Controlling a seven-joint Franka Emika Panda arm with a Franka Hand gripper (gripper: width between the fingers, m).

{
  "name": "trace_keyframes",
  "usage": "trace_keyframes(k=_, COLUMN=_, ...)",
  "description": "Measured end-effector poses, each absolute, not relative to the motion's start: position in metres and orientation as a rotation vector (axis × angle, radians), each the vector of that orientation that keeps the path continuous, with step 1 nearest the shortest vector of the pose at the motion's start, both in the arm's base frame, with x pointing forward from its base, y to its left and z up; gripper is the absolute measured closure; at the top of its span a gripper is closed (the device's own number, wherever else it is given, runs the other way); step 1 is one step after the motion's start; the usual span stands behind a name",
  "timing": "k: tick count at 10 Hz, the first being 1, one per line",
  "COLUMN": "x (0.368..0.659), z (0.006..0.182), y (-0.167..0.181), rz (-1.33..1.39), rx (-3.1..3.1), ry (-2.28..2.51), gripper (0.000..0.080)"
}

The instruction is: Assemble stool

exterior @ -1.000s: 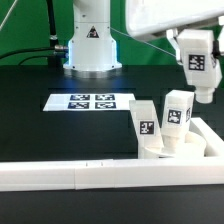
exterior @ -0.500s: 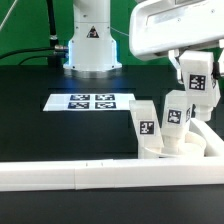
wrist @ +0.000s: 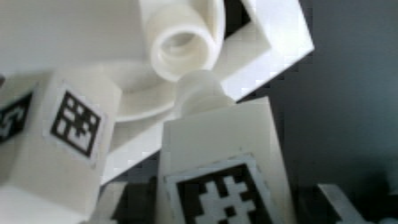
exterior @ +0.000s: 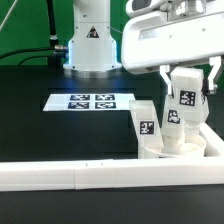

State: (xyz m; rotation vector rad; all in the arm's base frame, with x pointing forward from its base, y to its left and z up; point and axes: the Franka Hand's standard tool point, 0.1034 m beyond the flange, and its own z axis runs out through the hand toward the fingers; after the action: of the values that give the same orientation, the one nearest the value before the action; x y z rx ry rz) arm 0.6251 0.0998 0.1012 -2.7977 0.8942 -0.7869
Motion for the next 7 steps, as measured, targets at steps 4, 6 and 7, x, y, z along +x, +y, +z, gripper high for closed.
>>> trace_keyframes(k=4, x=0.621, z=0.088, y=0.099, rz=-0.771, rx=-2.816, ry=0.899, gripper=0.0476)
trace_keyframes(k=6, x=0.624, z=0.085, y=0.098, rz=-0.773, rx=-2.82, ry=0.898, gripper=0.0476)
trace_keyframes(k=7, x=0.625, z=0.084, y=0.099, rz=-0.775, rx=-2.821, ry=0.895, gripper=0.0476)
